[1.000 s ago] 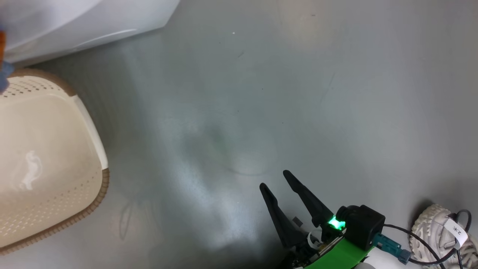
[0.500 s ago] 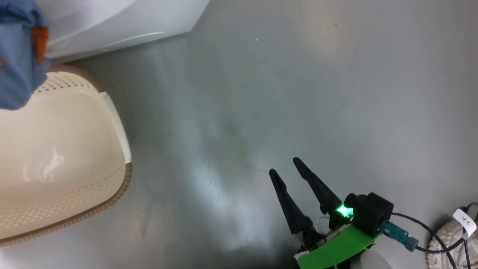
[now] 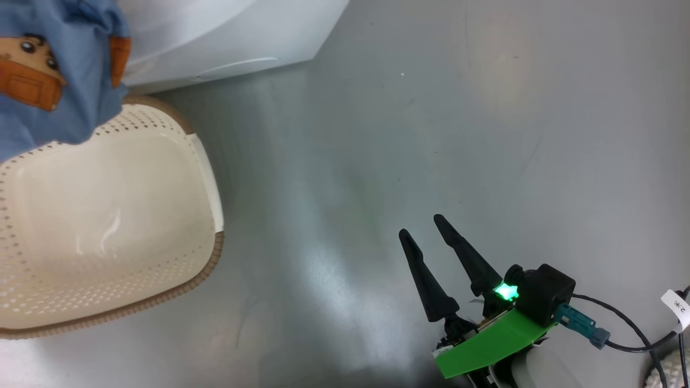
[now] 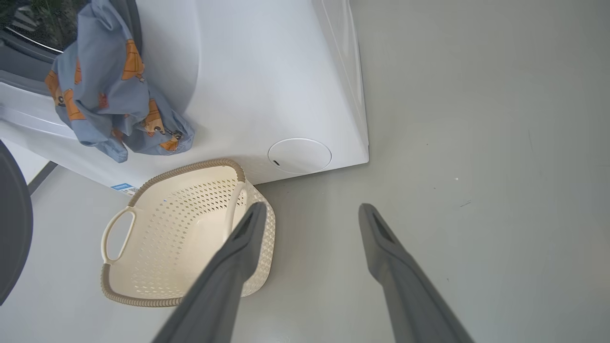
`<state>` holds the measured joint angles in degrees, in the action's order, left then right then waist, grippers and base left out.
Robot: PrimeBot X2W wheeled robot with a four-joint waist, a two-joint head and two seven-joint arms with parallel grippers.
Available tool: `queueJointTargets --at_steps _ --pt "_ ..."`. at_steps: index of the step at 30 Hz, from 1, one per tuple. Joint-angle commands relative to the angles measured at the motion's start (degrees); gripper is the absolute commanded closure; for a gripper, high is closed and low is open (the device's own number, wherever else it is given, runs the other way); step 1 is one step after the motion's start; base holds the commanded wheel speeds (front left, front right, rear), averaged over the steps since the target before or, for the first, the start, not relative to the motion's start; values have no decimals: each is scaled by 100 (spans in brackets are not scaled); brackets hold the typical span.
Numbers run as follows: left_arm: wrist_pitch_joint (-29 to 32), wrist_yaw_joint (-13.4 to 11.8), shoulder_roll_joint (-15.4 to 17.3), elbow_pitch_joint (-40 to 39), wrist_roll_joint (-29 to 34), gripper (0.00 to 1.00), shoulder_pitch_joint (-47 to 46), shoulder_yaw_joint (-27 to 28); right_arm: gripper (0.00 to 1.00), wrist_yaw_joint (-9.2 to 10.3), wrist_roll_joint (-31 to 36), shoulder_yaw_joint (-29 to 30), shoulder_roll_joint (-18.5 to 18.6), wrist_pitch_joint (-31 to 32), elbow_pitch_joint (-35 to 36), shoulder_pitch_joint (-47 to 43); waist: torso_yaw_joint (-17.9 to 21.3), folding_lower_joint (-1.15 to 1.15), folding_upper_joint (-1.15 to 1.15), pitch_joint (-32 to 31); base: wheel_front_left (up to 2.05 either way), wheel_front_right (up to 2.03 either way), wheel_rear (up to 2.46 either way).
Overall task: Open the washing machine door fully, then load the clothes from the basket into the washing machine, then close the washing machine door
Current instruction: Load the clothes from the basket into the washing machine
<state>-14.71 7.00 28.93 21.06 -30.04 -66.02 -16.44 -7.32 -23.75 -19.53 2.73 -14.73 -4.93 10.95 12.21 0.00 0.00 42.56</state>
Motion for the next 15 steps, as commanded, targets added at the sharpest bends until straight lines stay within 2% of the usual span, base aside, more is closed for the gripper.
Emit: queueJointTargets --at_steps 1,15 --pt "-27 -31 230 -218 -26 0 146 147 0 -17 70 -97 15 -27 60 -28 -85 0 0 -89 0 0 0" --pt "-29 -90 -8 -828 -22 0 1063 304 0 -17 148 40 15 -27 -122 6 -323 0 0 -465 0 0 0"
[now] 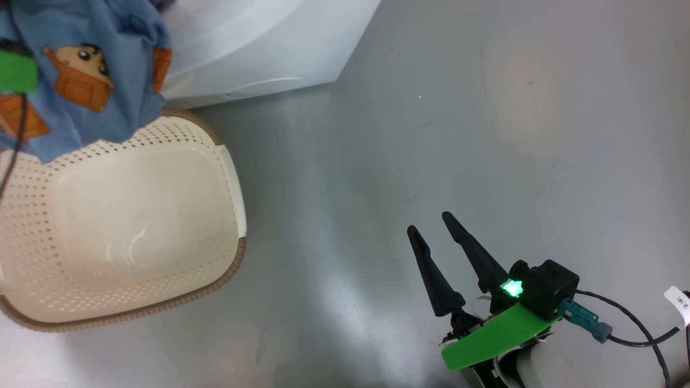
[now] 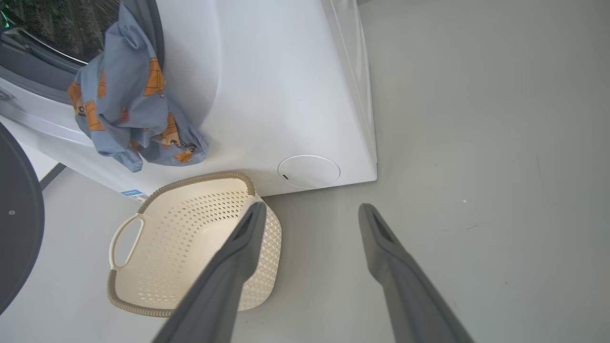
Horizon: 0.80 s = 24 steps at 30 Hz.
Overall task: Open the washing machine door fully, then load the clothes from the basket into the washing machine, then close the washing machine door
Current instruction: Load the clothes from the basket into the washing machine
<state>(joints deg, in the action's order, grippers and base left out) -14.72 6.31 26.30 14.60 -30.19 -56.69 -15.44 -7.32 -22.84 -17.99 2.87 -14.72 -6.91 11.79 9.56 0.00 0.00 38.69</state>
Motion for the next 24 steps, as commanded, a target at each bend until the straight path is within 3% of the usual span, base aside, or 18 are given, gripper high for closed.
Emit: queueJointTargets --at_steps 1,15,24 --pt "-28 -21 245 -227 -1 0 216 220 0 -17 61 -103 0 -28 66 -76 -74 0 0 -106 0 0 0" --pt "-28 -20 132 -731 37 0 1170 553 0 -17 156 8 0 -28 -59 -96 -299 0 0 -425 0 0 0" --pt "-28 -10 -127 -928 163 0 1683 679 0 -17 211 80 0 -28 -204 -144 -452 0 0 -799 0 0 0"
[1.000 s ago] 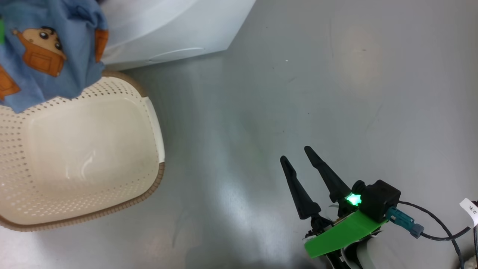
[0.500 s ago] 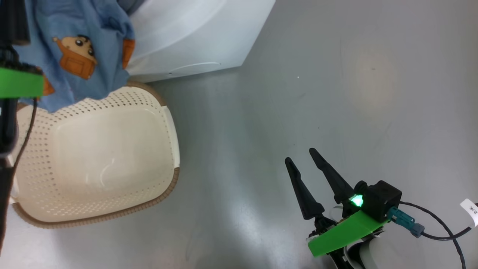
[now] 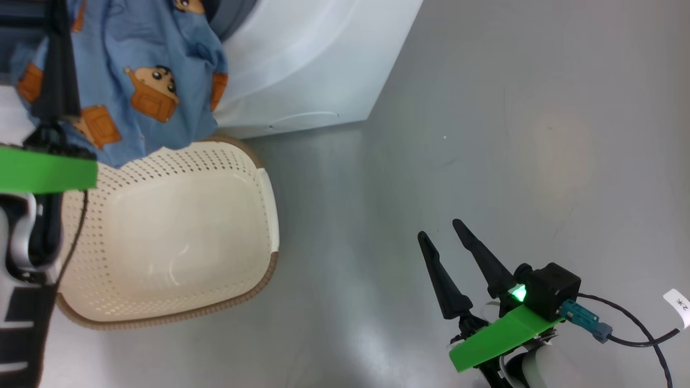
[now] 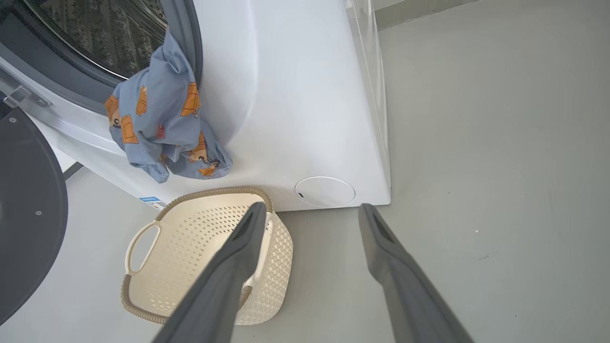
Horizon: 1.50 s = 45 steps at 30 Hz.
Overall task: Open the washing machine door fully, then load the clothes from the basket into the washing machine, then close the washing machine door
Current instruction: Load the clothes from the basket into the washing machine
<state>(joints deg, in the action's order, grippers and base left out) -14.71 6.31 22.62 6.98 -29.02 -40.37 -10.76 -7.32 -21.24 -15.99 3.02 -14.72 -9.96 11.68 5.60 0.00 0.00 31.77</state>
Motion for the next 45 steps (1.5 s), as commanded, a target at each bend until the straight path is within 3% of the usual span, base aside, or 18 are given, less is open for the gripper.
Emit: queueJointTargets --at_steps 1,13,45 --pt "-29 -11 208 -176 57 0 114 229 0 -17 55 -112 -14 -28 80 -147 -71 0 0 -160 0 0 0" --pt "-29 -5 -40 -248 195 0 912 434 0 -17 116 -68 -14 -28 -32 -262 -179 0 0 -509 0 0 0" --pt "-29 110 -346 28 384 0 2389 610 0 -17 129 -87 -14 -28 -11 -271 -136 0 0 -427 0 0 0"
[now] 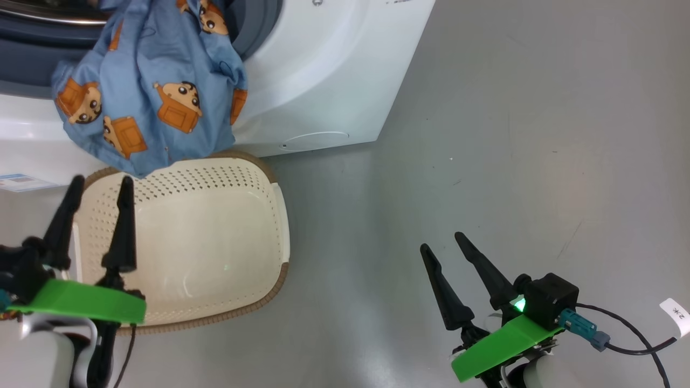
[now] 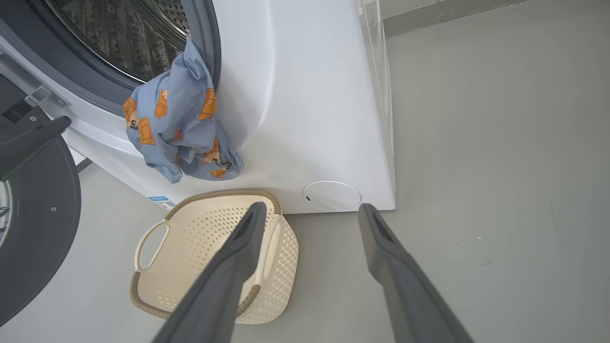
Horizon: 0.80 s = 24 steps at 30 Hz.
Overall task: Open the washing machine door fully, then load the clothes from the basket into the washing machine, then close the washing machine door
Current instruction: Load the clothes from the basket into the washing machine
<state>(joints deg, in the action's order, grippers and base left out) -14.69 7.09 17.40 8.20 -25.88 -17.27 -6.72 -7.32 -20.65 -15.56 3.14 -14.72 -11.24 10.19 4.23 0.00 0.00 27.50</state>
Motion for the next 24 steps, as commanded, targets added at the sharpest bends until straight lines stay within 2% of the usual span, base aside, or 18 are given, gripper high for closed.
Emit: queueJointTargets --at_steps 1,12,24 --pt "-30 33 181 -94 80 0 115 194 0 -17 69 -131 -26 -28 119 -121 3 0 0 3 0 0 0" --pt "-30 38 189 -143 52 0 463 191 0 -17 66 -118 -26 -28 107 -97 -9 0 0 12 0 0 0" --pt "-30 39 189 -15 23 0 398 244 0 -17 66 -133 -26 -28 121 -80 44 0 0 43 0 0 0"
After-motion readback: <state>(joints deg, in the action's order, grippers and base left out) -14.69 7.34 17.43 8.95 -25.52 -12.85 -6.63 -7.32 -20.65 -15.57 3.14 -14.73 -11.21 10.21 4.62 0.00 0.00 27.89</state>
